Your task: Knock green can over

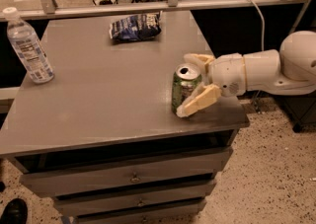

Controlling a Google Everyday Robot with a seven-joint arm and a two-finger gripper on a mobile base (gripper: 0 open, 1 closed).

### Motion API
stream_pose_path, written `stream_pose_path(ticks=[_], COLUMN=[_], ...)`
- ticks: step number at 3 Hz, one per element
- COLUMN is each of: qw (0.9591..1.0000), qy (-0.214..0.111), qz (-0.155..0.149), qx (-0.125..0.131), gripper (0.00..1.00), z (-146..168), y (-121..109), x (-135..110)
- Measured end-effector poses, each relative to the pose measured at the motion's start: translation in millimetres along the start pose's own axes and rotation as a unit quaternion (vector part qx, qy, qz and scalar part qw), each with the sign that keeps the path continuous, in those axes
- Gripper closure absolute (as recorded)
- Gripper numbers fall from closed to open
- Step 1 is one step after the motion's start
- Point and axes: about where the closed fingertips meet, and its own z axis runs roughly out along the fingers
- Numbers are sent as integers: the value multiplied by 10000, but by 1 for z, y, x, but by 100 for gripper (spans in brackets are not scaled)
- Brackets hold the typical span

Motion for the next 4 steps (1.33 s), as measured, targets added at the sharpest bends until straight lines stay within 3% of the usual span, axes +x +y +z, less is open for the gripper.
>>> stream_pose_path(ticks=[1,2,3,4], qw=[9996,9985,9976,9976], qy=[-198,-298,-294,-144], qz=[-147,-384,-501,-508], qx=[-135,-264,-371,-448], gripper=[0,0,0,0], z=[24,50,66,67], y=[-7,-18,-24,-29], x=[-22,-62,-83,-81])
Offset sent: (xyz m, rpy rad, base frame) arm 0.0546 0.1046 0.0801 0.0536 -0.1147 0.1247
